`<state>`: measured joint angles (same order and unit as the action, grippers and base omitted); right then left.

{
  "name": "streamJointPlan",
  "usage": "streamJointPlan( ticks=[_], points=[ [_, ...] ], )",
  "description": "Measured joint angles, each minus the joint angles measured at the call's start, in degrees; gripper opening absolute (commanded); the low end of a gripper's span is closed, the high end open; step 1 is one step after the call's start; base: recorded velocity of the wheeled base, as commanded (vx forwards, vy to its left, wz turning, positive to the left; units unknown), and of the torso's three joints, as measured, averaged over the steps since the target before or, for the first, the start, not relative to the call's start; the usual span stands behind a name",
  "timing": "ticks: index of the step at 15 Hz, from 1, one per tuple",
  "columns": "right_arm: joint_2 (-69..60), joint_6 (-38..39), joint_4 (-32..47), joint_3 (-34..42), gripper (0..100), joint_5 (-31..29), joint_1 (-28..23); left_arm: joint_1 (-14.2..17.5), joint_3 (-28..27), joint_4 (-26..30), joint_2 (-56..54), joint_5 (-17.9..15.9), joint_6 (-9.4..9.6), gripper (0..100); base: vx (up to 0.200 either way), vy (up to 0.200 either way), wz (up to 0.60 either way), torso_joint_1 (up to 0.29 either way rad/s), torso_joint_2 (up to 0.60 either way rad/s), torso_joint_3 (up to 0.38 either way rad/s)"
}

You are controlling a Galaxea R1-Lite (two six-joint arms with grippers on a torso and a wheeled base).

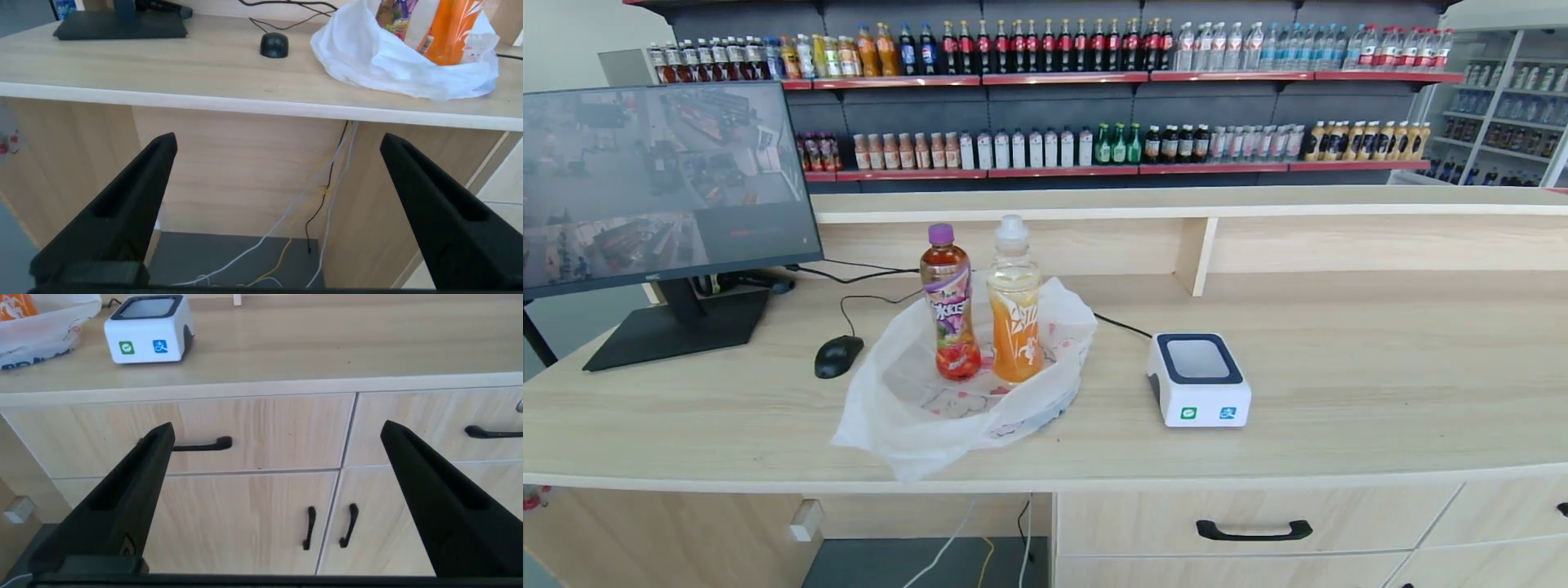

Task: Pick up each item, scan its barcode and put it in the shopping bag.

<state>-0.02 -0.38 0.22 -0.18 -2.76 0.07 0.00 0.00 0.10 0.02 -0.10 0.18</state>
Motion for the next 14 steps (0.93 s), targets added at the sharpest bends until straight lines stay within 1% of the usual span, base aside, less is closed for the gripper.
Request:
streamJointPlan(
  ticks=[6, 14],
  points=[
    [0.0, -0.9, 0.0, 0.0, 100, 0.0, 0.0, 0.0, 0.0, 0.0, 0.0, 0.0, -0.05, 100, 0.0, -0.2, 0.0, 0.001, 0.0, 0.0],
    [0.0, -0.7, -0.1, 0.0, 100, 0.0, 0.0, -0.1, 0.0, 0.0, 0.0, 0.0, -0.09, 100, 0.0, 0.0, 0.0, 0.0, 0.0, 0.0]
  ],
)
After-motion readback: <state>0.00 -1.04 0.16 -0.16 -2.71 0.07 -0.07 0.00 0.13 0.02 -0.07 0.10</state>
